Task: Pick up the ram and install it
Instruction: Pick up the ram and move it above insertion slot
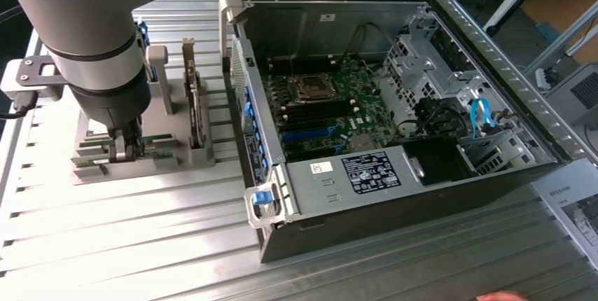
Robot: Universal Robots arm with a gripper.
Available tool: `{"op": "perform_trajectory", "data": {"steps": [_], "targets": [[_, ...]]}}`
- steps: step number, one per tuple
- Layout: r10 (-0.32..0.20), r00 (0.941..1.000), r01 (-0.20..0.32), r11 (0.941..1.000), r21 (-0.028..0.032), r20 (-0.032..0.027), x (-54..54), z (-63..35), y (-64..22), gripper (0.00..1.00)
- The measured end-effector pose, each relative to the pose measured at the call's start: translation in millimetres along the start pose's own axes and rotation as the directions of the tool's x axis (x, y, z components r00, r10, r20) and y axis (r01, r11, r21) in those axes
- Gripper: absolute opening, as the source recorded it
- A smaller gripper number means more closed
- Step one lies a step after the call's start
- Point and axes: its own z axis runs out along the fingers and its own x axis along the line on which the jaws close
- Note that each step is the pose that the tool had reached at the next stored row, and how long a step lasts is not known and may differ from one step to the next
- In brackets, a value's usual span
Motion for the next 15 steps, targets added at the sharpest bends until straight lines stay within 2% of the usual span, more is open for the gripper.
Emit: {"op": "perform_trajectory", "data": {"steps": [15], "targets": [[0.0,1.0,0.0,1.0,0.0001,0.0001,-0.5,-19.5,0.8,0.12]]}}
